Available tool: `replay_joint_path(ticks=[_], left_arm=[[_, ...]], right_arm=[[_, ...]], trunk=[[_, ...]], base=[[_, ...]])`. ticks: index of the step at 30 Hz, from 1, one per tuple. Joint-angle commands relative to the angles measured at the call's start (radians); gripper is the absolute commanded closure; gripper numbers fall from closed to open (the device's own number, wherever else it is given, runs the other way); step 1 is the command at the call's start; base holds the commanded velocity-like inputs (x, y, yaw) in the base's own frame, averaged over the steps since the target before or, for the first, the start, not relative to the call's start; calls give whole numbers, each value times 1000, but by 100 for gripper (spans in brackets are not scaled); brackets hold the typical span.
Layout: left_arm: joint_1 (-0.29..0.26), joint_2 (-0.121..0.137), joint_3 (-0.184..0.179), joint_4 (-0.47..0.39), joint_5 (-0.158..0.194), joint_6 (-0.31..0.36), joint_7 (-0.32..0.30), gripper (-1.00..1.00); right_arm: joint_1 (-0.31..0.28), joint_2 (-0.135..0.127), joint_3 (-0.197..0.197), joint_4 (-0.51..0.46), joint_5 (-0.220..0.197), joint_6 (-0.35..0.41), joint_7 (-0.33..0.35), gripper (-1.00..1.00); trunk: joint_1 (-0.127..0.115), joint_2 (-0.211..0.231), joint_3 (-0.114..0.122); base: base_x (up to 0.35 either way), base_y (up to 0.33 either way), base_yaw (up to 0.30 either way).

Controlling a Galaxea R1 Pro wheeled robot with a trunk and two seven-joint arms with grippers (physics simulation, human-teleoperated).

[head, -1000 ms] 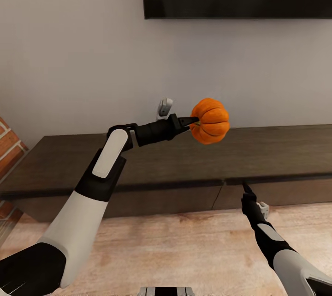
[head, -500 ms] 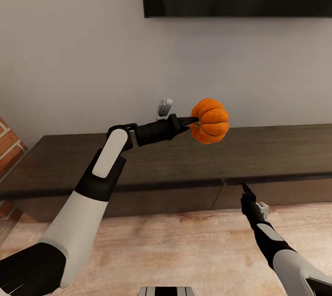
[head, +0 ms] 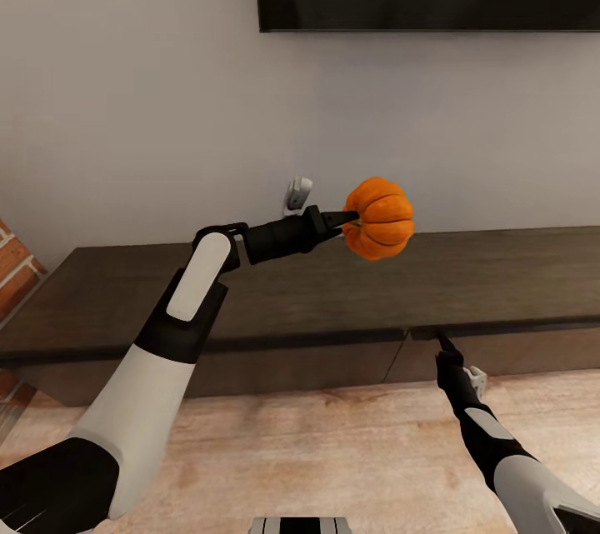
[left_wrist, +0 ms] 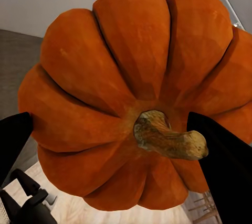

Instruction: Place each of the two pumpkins and all three candles from the living room inside a cabinet in the living room (use any cabinet), then make sure every cabinet is closed, and position the cauldron so it is next to a table in the living room.

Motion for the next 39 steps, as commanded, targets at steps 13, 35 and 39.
replay_joint_path(ticks=[13, 35, 39], left_arm=[[-1, -1, 0, 2, 0, 3, 1, 100], [-1, -1, 0, 3, 0, 3, 0, 100], [-1, 0, 0, 3, 0, 3, 0, 100]], right_arm=[[-15, -7, 11, -2, -6, 79, 24, 100], [-15, 0, 12, -2, -1, 73, 29, 100], [-15, 2, 10, -2, 29, 53, 8, 100]], trunk=[[0, 0, -1], [0, 0, -1], [0, 0, -1]], base=[[0, 0, 0], [0, 0, 0], [0, 0, 0]])
